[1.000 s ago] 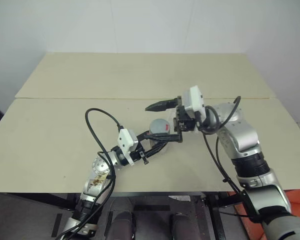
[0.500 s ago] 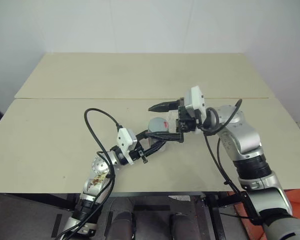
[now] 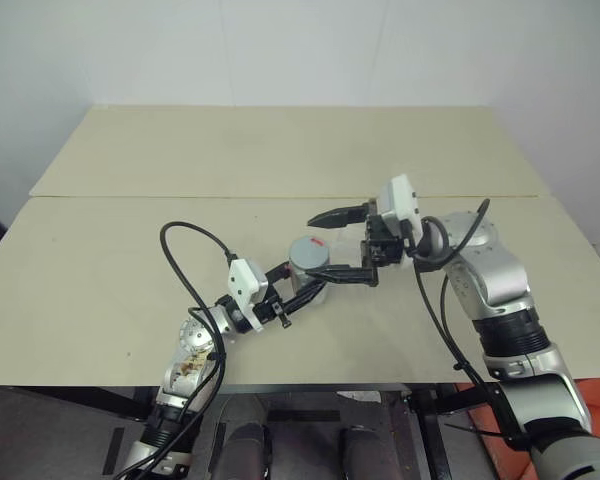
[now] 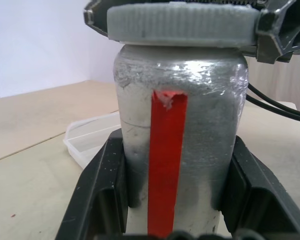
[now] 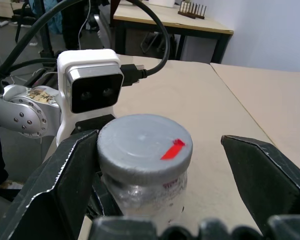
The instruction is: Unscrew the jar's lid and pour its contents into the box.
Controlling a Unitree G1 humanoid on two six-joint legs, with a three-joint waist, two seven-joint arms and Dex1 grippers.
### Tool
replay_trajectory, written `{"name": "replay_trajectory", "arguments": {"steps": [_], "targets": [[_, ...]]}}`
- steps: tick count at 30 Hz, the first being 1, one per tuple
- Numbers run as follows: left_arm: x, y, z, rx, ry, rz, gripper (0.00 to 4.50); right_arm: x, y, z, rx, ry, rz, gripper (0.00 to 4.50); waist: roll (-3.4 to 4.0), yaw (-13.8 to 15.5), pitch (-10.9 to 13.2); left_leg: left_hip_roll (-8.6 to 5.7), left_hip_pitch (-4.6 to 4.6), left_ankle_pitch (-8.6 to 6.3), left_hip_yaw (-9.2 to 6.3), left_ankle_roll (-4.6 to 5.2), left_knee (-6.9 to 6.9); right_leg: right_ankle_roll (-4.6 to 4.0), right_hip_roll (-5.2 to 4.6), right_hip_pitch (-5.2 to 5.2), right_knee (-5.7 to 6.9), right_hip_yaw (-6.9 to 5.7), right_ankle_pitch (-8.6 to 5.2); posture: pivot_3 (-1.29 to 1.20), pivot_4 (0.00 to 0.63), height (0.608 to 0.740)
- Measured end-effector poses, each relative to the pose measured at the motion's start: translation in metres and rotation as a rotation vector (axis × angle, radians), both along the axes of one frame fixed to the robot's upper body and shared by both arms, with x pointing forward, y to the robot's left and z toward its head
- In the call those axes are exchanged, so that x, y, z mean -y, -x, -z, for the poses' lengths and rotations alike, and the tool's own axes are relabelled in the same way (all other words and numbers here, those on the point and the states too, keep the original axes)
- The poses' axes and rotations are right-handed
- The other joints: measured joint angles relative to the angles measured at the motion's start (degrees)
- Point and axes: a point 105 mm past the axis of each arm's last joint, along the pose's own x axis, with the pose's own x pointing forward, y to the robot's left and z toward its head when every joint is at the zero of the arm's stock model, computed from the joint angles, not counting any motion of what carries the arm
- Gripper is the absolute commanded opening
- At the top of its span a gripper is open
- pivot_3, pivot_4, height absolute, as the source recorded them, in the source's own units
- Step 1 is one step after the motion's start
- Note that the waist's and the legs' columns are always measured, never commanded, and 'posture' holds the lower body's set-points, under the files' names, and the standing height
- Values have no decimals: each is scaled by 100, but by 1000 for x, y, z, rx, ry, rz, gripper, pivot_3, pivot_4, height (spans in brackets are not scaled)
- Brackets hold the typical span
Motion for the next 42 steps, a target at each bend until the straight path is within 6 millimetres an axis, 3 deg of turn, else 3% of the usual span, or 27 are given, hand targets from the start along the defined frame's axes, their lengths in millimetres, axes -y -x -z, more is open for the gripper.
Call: {"name": "replay_trajectory", "arguments": {"steps": [16,22,30,39,42], "targets": [[-2,2,0,13,-16,18,1956,38,-18,1,-11,7,151,4462,-1,0,0,0,0,0,0,0,0,0,0,0,-1,0,0,0,150,740],[-2,2,0,15,-20,17,1956,51,-8,8,-4,87,127,4462,-1,10,1,0,0,0,0,0,0,0,1,2,-3,0,0,0,150,740],[0,2,0,14,-23,18,1956,18,22,-11,90,50,7,4462,-1,-12,1,2,0,0,-1,0,1,0,2,2,-1,1,0,0,150,740],[3,3,1,12,-24,21,1956,-19,25,-15,77,-17,-9,4462,-1,1,0,1,0,0,-1,0,2,0,2,1,0,1,0,0,150,740],[4,3,1,11,-24,25,1956,-23,24,-16,88,-11,-1,4462,-1,7,0,1,0,0,-1,0,1,0,2,1,-1,0,0,0,150,740]]}}
